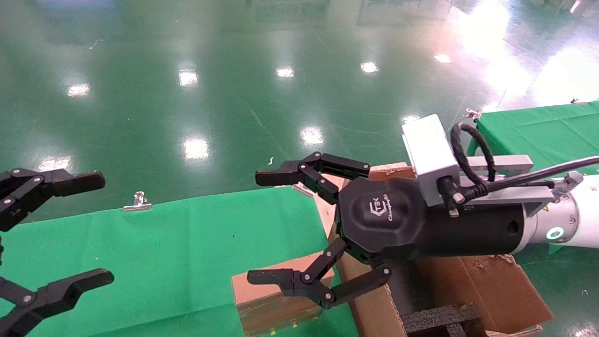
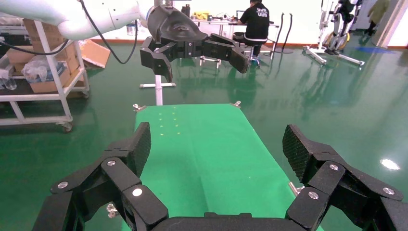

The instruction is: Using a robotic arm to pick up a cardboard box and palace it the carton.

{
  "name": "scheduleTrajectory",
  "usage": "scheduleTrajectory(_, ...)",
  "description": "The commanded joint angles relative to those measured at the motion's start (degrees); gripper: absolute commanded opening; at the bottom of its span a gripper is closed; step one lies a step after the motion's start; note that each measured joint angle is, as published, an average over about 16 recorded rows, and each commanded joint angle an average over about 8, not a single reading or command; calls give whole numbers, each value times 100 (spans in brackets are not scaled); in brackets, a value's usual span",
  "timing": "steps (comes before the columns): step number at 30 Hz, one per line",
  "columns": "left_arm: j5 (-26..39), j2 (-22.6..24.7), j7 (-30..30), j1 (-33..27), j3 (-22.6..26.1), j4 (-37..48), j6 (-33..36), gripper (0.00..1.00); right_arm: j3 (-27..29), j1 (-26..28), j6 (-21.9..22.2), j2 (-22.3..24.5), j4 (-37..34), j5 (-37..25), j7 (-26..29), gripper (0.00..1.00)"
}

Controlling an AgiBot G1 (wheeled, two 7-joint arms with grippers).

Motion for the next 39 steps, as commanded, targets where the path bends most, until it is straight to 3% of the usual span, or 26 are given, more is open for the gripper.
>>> scheduleTrajectory(1, 0, 0, 0, 0, 0, 0, 0, 68, -1, 0, 1, 0, 0, -1, 1, 100)
scheduleTrajectory(6, 0, 0, 0, 0, 0, 0, 0, 6, 1, 0, 1, 0, -2, 1, -1, 100)
scheduleTrajectory(7, 0, 0, 0, 0, 0, 0, 0, 0, 2, 0, 2, 1, -3, 1, -1, 100)
scheduleTrajectory(16, 0, 0, 0, 0, 0, 0, 0, 0, -159, 163, -60, 20, -40, -372, 14, 100)
scheduleTrajectory(28, 0, 0, 0, 0, 0, 0, 0, 0, -1217, 1141, -406, -460, -576, -2308, -17, 100)
scheduleTrajectory(39, 0, 0, 0, 0, 0, 0, 0, 0, -2067, 1787, -404, -1180, -1409, -3399, -584, 100)
